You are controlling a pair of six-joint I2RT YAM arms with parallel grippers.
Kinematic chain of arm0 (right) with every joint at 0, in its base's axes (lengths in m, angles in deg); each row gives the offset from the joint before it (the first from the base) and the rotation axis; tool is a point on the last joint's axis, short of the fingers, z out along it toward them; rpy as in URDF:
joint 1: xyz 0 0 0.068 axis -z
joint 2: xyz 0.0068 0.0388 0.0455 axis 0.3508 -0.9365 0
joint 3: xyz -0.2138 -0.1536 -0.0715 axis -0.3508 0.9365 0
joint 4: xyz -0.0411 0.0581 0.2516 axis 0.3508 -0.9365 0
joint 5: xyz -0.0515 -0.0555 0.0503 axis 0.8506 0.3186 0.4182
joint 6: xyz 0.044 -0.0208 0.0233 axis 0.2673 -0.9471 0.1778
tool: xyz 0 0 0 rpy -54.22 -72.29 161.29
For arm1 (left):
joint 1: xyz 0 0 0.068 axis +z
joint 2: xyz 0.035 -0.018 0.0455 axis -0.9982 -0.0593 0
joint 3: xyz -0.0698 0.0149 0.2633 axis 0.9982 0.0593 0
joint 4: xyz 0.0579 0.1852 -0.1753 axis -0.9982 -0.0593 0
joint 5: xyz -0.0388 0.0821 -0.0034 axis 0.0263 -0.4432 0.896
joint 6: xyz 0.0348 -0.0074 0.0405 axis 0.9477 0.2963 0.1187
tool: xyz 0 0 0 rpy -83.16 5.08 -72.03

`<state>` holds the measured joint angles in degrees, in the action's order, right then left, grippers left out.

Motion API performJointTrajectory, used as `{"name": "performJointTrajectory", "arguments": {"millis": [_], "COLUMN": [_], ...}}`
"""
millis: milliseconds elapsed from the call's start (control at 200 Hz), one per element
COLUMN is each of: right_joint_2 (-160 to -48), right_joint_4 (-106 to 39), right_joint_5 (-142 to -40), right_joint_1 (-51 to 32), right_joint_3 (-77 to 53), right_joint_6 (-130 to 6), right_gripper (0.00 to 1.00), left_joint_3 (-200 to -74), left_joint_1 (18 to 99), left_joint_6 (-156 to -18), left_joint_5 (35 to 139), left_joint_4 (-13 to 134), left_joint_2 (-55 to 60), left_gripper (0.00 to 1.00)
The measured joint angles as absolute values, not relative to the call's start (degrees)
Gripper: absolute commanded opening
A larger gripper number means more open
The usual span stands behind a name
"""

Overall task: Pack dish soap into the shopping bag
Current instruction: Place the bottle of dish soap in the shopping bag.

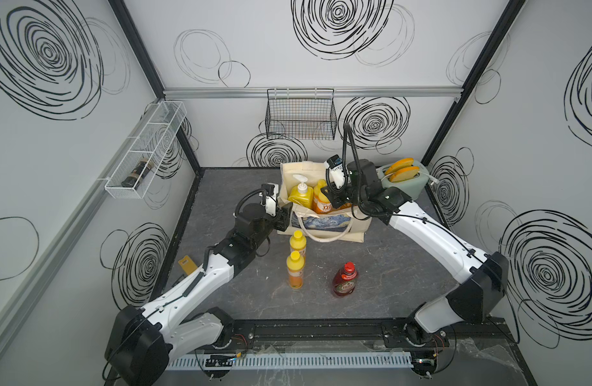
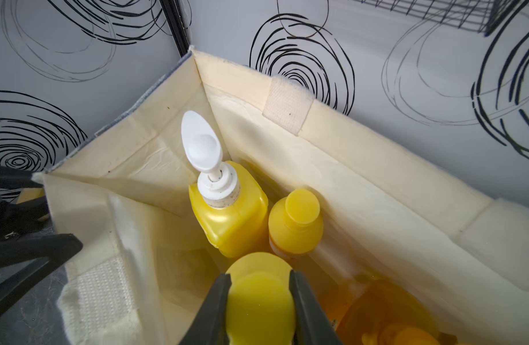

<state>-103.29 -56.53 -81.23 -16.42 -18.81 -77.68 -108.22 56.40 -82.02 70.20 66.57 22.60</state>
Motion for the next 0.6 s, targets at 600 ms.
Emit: {"name": "performJointTrajectory", "arguments": {"millis": [600], "right_joint_2": [-106.7], "right_joint_4": [-47.2], "right_joint_5": [-82.5], "right_joint_1": [-16.3], "right_joint_3": [-12.6], "right_joint_6": [-76.6], "right_gripper": [0.0], "left_joint_3": [-108.2], "left_joint_1": [56.2], "left_joint_6": [-82.0], "left_joint_5": [70.4], "left_joint_4": [66.6], "left_joint_2": [22.6], "left_gripper": [0.57]}}
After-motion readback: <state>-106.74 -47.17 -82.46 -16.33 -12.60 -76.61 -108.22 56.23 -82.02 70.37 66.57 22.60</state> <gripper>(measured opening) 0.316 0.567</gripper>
